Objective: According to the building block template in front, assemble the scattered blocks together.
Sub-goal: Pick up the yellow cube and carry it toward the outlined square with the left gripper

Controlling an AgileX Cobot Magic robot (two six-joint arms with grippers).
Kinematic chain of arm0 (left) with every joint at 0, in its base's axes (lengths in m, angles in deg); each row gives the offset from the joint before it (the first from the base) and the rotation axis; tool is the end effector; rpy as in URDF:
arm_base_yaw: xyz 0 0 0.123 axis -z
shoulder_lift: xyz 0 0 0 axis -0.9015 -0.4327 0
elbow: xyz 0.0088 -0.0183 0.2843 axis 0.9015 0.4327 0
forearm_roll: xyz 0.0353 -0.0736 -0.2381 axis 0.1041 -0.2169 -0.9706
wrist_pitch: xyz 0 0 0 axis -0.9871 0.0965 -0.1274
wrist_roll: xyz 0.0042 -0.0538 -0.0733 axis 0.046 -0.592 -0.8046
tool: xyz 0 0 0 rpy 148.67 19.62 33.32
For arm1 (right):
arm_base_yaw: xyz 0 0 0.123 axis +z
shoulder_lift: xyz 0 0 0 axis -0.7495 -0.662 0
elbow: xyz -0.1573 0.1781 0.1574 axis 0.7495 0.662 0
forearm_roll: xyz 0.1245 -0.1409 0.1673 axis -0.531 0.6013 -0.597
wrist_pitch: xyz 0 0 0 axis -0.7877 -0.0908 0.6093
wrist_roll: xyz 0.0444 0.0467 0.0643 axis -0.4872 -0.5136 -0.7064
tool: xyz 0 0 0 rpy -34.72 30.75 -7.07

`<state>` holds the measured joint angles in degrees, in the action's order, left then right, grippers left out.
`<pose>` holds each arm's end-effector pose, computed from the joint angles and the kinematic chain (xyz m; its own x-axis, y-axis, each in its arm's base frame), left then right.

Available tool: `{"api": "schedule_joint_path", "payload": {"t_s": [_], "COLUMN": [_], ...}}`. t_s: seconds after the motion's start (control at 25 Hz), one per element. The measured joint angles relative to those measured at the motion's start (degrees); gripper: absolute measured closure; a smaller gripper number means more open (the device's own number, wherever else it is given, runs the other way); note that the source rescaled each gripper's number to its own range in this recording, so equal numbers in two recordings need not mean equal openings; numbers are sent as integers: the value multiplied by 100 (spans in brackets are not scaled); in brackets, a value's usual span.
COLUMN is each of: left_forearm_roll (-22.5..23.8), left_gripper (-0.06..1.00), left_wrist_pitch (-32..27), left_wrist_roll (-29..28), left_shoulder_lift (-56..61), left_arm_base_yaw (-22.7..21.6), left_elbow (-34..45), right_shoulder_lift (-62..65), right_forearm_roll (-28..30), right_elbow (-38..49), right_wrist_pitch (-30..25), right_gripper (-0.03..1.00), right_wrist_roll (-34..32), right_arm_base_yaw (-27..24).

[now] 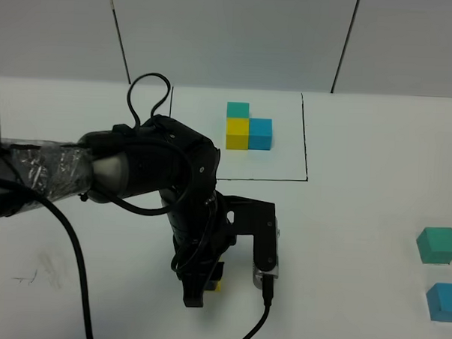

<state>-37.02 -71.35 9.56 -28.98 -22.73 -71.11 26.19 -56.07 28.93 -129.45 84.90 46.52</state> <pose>0.2872 -0.2631 0.1502 0.0269 0.9887 -0.1473 0.9972 -0.0162 0.0734 -0.0060 0.0095 0.2761 -0.4502 -0.0682 -0.8903 -0.0934 0.9952 -0.0290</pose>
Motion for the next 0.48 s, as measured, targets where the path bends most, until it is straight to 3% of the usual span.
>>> {"api": "schedule_joint_path", "payload": {"t_s": [0.48], "left_forearm_roll": [245], "left_gripper": [94], "left_wrist_pitch": [367], "left_wrist_roll": [-7], "left_shoulder_lift": [-465], "left_arm_base_yaw": [7], "left_elbow": [-50], "right_shoulder_lift": [0], "right_forearm_roll": [0], "right_elbow": [0], "right_wrist_pitch": [0], "right_gripper": [97], "right_wrist_roll": [0], "right_arm_base_yaw": [0]}}
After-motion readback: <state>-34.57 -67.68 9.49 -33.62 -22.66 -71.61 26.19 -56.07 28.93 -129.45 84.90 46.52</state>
